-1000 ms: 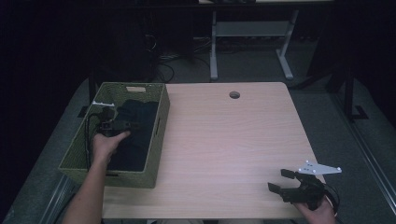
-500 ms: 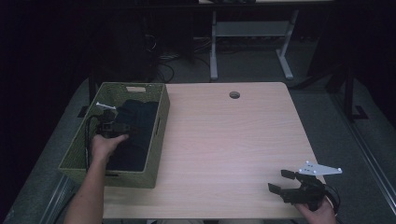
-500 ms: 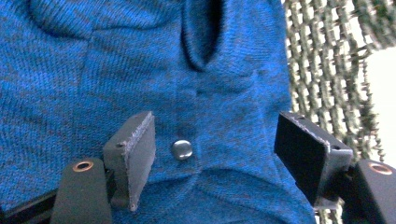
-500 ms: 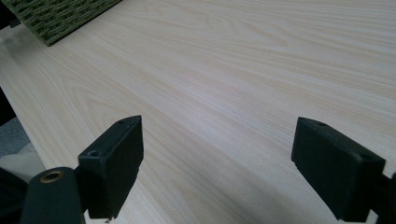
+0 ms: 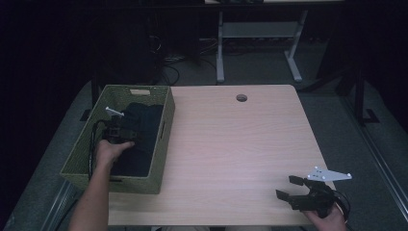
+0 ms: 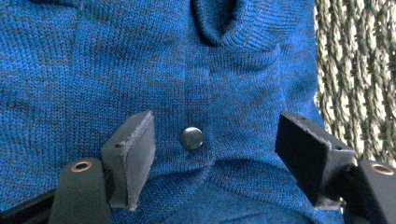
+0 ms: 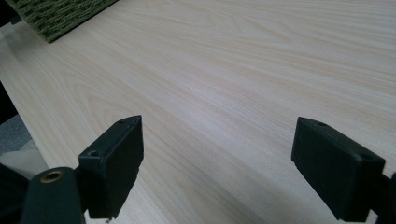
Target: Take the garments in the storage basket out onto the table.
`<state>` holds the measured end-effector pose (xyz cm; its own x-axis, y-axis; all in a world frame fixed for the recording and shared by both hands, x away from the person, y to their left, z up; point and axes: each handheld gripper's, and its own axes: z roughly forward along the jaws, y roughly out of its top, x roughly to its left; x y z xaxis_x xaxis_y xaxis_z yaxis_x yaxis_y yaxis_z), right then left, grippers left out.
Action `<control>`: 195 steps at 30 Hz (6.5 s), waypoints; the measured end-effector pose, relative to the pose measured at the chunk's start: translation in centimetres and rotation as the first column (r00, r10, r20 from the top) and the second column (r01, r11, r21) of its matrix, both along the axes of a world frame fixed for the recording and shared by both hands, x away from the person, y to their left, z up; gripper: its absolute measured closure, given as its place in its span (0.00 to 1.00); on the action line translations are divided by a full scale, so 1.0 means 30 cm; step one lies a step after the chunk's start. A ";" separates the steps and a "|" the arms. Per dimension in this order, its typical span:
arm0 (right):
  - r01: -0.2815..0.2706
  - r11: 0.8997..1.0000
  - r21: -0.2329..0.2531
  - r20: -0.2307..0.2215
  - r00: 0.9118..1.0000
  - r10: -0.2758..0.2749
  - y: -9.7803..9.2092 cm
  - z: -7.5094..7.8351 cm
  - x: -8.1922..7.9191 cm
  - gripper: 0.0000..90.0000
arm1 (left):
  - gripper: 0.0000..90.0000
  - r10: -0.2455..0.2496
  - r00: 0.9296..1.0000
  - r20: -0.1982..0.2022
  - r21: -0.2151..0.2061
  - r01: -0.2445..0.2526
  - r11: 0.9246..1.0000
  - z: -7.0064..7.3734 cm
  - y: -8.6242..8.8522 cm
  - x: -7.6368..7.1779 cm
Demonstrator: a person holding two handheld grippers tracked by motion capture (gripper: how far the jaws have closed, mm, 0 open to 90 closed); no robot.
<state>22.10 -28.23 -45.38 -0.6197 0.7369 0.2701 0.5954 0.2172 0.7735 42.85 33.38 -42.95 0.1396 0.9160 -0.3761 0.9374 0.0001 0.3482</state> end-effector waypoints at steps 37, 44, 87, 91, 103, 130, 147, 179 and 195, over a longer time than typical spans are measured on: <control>-0.007 0.999 0.038 0.008 1.000 0.007 -0.014 0.008 -0.011 0.18 | 0.59 -0.160 0.987 -0.015 0.303 0.157 0.940 -0.002 -0.090 -0.002; -0.017 0.999 0.029 0.002 1.000 0.017 -0.004 0.005 -0.010 0.18 | 0.76 -0.157 0.988 -0.012 0.310 0.153 0.938 0.001 -0.077 0.000; -0.016 0.999 0.044 0.015 1.000 0.016 0.006 0.009 -0.006 0.18 | 0.81 -0.033 0.987 0.155 -0.029 0.038 0.999 0.172 0.058 -0.058; -0.020 0.999 0.042 0.015 1.000 0.019 0.009 0.012 -0.008 0.18 | 0.81 -0.025 0.985 0.174 -0.054 0.034 0.998 0.185 0.071 -0.068; -0.018 0.999 0.037 0.018 1.000 0.017 0.012 0.011 -0.005 0.18 | 0.81 0.029 0.964 0.263 -0.175 0.019 0.984 0.243 0.118 -0.099; -0.013 0.999 0.033 0.017 1.000 0.012 0.016 0.009 -0.002 0.18 | 0.81 0.086 0.918 0.387 -0.301 0.038 0.953 0.361 0.184 -0.151; -0.008 0.999 0.044 0.025 1.000 0.007 0.009 0.012 -0.003 0.18 | 0.81 0.101 0.899 0.427 -0.333 0.052 0.942 0.415 0.198 -0.166; -0.006 0.999 0.039 0.029 1.000 0.005 0.008 0.015 -0.005 0.18 | 0.81 0.084 0.862 0.500 -0.374 0.127 0.919 0.532 0.161 -0.185; -0.002 0.999 0.043 0.029 1.000 0.001 0.006 0.017 -0.007 0.17 | 0.81 0.045 0.855 0.517 -0.377 0.180 0.908 0.575 0.094 -0.178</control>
<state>21.90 -28.04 -44.87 -0.6288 0.7241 0.2833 0.5719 0.1839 0.7994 37.52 36.20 -25.72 0.4676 0.6821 -0.5622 0.6316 0.1870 0.7524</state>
